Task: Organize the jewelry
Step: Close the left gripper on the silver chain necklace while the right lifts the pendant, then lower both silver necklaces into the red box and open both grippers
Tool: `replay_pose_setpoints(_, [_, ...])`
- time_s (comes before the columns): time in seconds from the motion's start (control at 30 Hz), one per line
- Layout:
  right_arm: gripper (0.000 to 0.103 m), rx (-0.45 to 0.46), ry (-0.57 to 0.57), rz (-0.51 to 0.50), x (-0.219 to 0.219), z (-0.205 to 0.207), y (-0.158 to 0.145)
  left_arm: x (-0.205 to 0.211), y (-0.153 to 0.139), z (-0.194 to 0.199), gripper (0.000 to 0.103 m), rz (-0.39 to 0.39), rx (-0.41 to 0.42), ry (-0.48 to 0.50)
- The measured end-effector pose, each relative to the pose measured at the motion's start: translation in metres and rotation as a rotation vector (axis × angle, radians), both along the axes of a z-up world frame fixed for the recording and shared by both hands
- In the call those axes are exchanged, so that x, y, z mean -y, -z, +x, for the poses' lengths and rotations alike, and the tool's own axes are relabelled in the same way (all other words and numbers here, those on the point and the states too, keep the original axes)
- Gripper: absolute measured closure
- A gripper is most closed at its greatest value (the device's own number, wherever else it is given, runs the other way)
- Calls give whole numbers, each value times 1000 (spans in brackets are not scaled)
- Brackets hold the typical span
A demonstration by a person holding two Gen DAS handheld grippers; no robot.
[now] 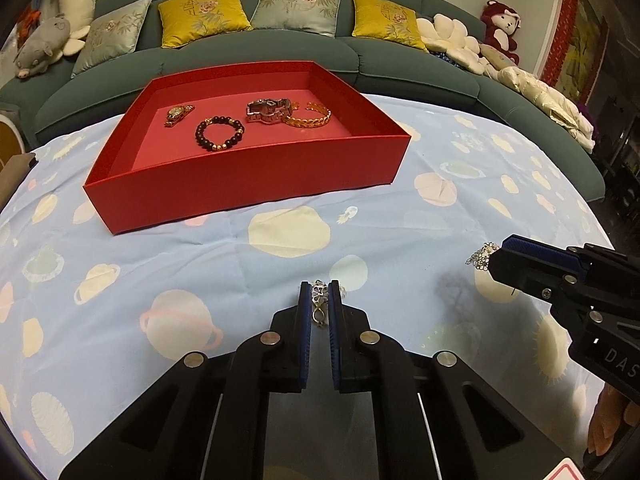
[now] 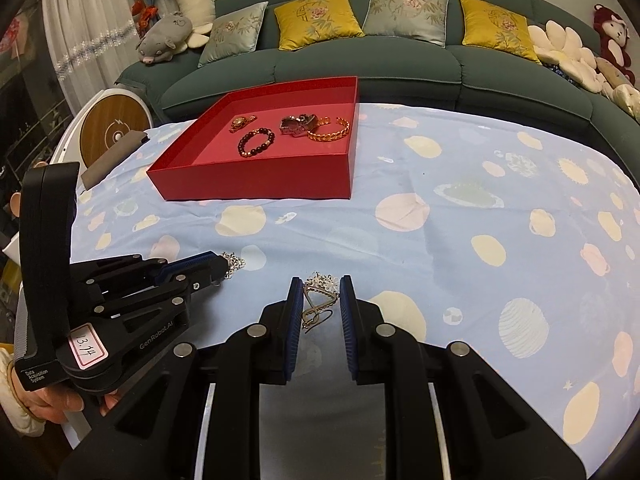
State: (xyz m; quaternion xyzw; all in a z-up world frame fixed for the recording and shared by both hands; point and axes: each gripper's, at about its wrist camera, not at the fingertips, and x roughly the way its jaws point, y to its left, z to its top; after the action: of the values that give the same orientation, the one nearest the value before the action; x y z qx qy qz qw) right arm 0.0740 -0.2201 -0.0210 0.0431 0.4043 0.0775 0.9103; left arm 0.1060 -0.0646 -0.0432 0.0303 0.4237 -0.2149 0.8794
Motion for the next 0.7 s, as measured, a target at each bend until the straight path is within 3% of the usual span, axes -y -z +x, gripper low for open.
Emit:
replay_pose_setpoints(0.4, [85,51,-12,28,-8,4,-26,-26,-53,-2,97,-102,62,-21])
replay_pose_setpoints(0.7, [85,142,-11,69,-22,28,-71,-53,-96,35,97,-146,118,-95])
